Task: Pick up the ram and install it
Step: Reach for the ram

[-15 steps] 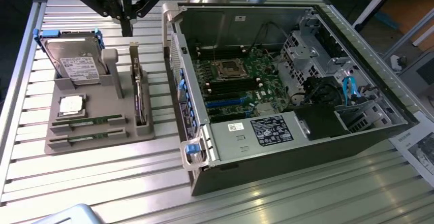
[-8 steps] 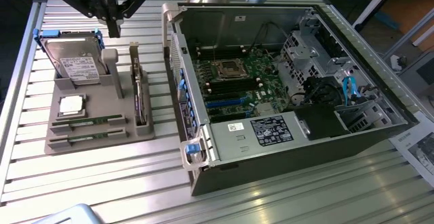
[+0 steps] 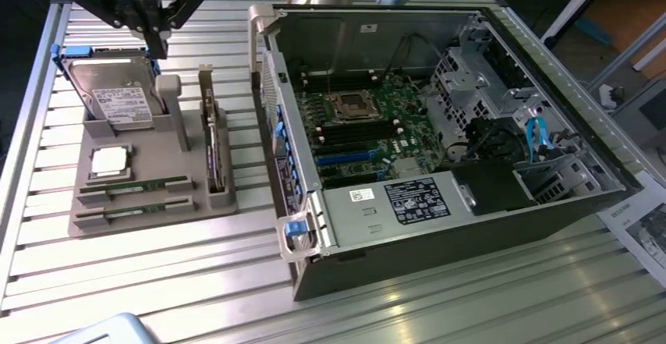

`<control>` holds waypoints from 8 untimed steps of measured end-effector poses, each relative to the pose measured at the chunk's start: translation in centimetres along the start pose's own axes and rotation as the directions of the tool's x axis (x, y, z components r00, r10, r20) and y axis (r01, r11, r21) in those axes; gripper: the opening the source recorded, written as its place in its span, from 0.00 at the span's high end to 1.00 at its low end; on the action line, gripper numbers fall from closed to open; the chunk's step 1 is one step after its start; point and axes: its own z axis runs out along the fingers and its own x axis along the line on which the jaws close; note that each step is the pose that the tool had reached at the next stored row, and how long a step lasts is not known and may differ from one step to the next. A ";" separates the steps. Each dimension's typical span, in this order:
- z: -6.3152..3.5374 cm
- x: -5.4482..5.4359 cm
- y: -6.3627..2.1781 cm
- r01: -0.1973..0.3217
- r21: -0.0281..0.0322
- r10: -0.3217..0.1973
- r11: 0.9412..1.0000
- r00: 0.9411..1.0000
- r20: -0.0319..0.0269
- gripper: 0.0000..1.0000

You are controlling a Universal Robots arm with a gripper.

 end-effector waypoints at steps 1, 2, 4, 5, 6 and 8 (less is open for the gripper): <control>0.00 0.2 -0.01 0.000 0.000 0.000 1.000 1.000 0.000 0.90; 0.01 0.4 -0.03 0.000 0.000 0.000 1.000 1.000 0.000 0.90; 0.02 0.9 -0.07 0.000 0.000 0.000 1.000 1.000 0.000 0.90; 0.02 1.2 -0.09 0.000 0.000 0.000 1.000 1.000 0.000 0.90; 0.03 1.4 -0.11 0.000 0.000 0.000 1.000 1.000 0.000 0.90; 0.04 1.8 -0.14 0.000 0.000 0.000 1.000 1.000 0.000 0.90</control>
